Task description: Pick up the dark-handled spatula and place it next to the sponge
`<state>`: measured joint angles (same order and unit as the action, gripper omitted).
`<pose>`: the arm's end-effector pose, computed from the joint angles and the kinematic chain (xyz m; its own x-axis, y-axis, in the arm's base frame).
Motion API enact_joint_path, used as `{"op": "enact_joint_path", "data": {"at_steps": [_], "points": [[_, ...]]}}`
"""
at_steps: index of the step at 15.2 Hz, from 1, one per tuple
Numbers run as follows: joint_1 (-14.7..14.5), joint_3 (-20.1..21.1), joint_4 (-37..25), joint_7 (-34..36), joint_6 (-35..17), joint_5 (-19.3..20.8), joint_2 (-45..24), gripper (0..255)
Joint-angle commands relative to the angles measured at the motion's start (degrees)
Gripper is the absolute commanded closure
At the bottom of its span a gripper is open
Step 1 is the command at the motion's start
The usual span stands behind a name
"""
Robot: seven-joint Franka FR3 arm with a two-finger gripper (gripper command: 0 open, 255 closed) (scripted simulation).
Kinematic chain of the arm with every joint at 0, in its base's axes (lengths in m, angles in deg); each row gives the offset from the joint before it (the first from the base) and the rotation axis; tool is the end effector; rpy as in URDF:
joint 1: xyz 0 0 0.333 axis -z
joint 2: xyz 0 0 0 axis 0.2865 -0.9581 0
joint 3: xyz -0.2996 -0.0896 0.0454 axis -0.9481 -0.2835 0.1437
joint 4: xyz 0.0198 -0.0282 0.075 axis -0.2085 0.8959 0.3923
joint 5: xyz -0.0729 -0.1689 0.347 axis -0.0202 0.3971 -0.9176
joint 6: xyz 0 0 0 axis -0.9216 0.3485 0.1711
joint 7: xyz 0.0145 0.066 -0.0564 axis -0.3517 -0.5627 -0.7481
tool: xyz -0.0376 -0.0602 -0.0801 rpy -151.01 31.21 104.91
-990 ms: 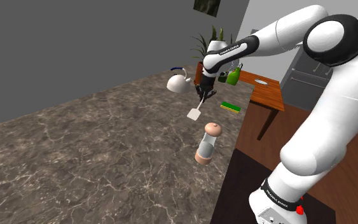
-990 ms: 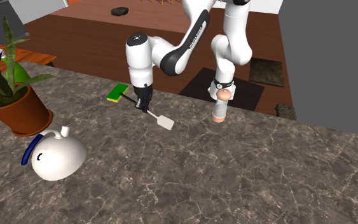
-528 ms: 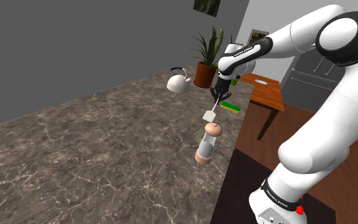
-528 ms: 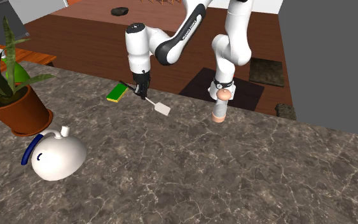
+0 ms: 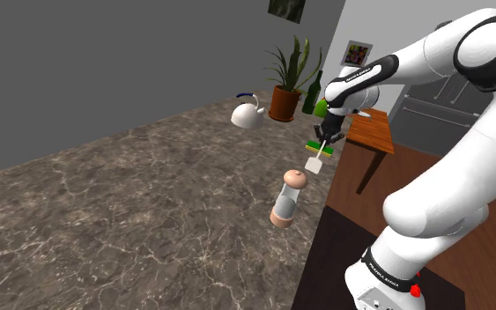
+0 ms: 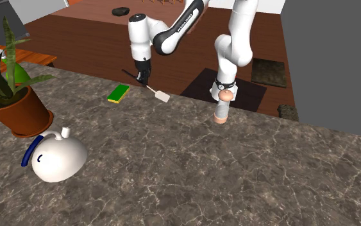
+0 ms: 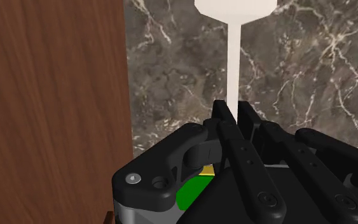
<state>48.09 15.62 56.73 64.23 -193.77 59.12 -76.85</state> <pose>0.3863 -0.3170 0.3758 0.2226 -0.9727 0.0661 -0.9748 -0.2231 -0.0007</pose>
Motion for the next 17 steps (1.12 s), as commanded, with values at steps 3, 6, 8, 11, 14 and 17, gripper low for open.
{"op": "enact_joint_path", "data": {"at_steps": [3, 6, 8, 11, 14, 17], "points": [[1.1, -1.4, 0.8, -2.7, -2.0, -0.1, -1.1, 255], [1.2, -1.5, 1.7, -2.7, -4.4, -0.3, -2.5, 255], [1.2, -1.5, 2.3, -2.8, -6.0, -0.4, -3.6, 255], [1.2, -1.5, 3.0, -2.9, -8.3, -0.7, -5.2, 255], [1.2, -1.5, 3.7, -3.1, -10.7, -1.0, -7.0, 255], [1.2, -1.5, 4.1, -3.2, -12.9, -1.3, -8.7, 255]]}}
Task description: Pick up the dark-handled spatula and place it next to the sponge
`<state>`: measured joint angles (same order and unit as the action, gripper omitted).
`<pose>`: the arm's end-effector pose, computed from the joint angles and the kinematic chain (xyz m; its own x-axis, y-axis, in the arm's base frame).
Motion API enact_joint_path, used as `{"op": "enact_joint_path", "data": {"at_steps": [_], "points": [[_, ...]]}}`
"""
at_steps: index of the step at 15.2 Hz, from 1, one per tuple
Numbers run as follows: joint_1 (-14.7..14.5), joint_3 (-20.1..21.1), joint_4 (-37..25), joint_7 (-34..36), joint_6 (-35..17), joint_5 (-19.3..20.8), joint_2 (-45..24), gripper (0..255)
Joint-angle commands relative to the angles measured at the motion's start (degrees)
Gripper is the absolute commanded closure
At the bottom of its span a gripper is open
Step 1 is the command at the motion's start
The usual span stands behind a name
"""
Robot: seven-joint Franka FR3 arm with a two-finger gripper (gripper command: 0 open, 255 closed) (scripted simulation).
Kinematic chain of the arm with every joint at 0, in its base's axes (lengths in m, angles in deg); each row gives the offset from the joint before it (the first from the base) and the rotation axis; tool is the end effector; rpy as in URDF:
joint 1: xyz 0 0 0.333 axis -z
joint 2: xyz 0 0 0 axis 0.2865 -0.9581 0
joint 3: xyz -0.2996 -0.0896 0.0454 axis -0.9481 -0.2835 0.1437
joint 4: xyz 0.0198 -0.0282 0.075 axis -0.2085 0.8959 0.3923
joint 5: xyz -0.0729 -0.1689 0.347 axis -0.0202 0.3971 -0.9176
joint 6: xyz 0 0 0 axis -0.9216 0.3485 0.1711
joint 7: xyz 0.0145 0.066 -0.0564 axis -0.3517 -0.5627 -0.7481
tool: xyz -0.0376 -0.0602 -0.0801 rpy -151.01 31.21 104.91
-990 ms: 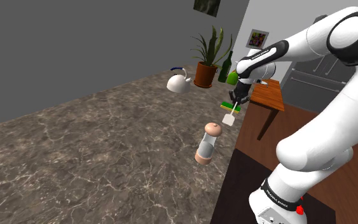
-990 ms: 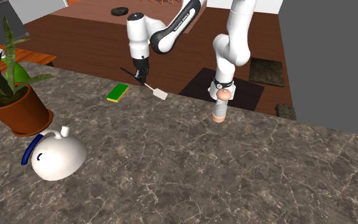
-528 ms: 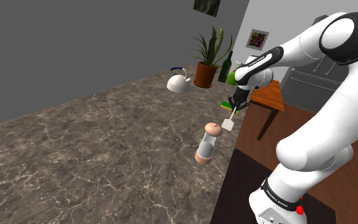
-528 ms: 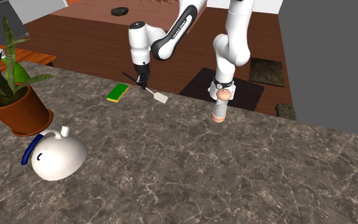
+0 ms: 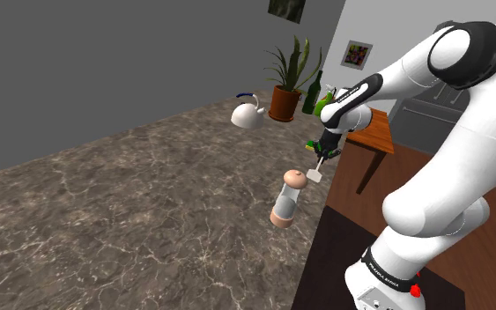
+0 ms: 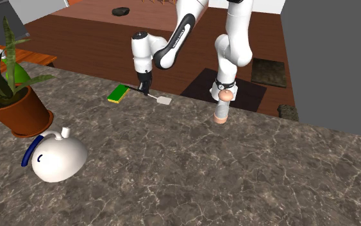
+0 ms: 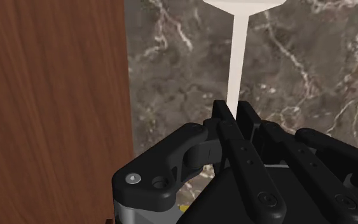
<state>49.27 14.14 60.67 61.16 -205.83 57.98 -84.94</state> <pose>0.3726 -0.3334 0.2963 0.2243 -0.9723 0.0660 -0.9744 -0.2248 0.0000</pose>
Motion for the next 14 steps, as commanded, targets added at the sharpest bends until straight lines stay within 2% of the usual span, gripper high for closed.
{"op": "enact_joint_path", "data": {"at_steps": [1, 7, 8, 13, 14], "points": [[0.1, 0.0, 0.2, -0.2, -0.8, -0.1, -0.6, 255], [0.1, 0.0, 0.2, -0.2, -0.8, -0.1, -0.6, 255], [0.1, 0.0, 0.2, -0.2, -0.8, -0.1, -0.6, 0], [0.1, 0.0, 0.2, -0.2, -0.8, -0.1, -0.6, 0], [0.0, 0.0, -0.1, 0.1, 1.1, 0.2, 1.1, 0]]}}
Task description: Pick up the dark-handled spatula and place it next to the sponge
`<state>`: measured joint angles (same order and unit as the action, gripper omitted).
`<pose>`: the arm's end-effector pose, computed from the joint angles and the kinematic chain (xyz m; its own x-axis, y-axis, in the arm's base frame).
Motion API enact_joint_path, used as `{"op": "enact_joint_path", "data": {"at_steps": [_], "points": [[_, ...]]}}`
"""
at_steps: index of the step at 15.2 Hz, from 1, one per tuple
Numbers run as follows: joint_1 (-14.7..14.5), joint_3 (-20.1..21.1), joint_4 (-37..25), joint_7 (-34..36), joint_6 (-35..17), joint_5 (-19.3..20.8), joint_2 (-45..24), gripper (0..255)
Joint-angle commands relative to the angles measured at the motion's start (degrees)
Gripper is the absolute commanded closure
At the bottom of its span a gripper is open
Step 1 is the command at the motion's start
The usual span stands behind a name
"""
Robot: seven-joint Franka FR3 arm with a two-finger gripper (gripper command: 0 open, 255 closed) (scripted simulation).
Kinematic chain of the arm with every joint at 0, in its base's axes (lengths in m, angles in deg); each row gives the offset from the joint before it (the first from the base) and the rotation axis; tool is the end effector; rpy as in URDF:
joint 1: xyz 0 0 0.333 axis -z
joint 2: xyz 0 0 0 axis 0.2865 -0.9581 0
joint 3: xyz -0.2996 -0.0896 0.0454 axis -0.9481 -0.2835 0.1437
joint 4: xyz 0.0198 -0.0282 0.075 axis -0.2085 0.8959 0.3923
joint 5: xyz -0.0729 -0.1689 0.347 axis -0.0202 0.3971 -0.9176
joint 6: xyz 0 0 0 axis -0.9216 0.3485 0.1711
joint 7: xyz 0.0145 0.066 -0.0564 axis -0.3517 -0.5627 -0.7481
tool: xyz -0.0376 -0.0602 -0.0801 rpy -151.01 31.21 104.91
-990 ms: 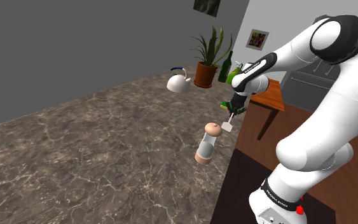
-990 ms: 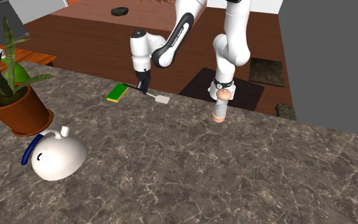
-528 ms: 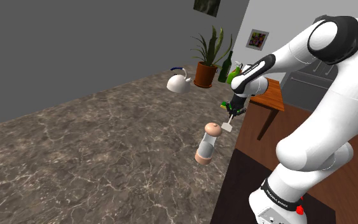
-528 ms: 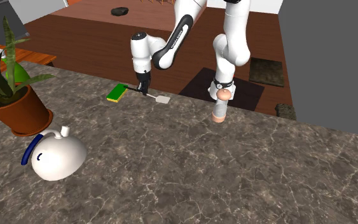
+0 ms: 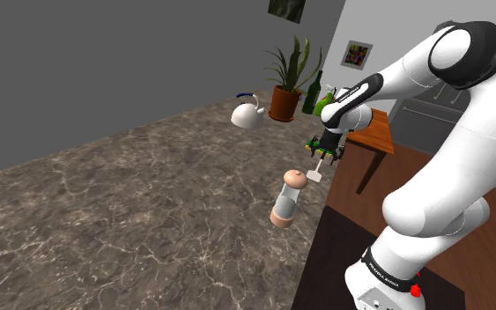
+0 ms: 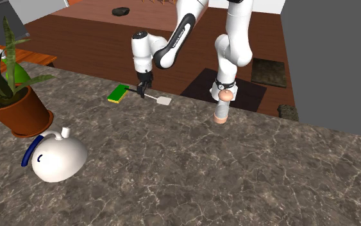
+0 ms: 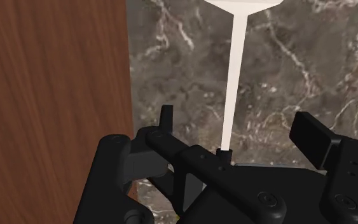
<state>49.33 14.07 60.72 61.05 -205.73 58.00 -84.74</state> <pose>0.3716 -0.3340 0.2975 0.2241 -0.9723 0.0665 -0.9744 -0.2246 -0.0006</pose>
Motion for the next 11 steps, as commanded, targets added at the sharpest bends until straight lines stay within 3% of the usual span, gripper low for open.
{"op": "enact_joint_path", "data": {"at_steps": [1, 3, 11], "points": [[-0.1, 0.0, -0.5, 0.4, 3.0, 0.4, 2.5, 0], [-0.2, 0.1, -1.4, 0.7, 6.5, 0.9, 5.1, 0], [-0.2, 0.1, -1.4, 0.7, 6.5, 0.9, 5.1, 0]]}}
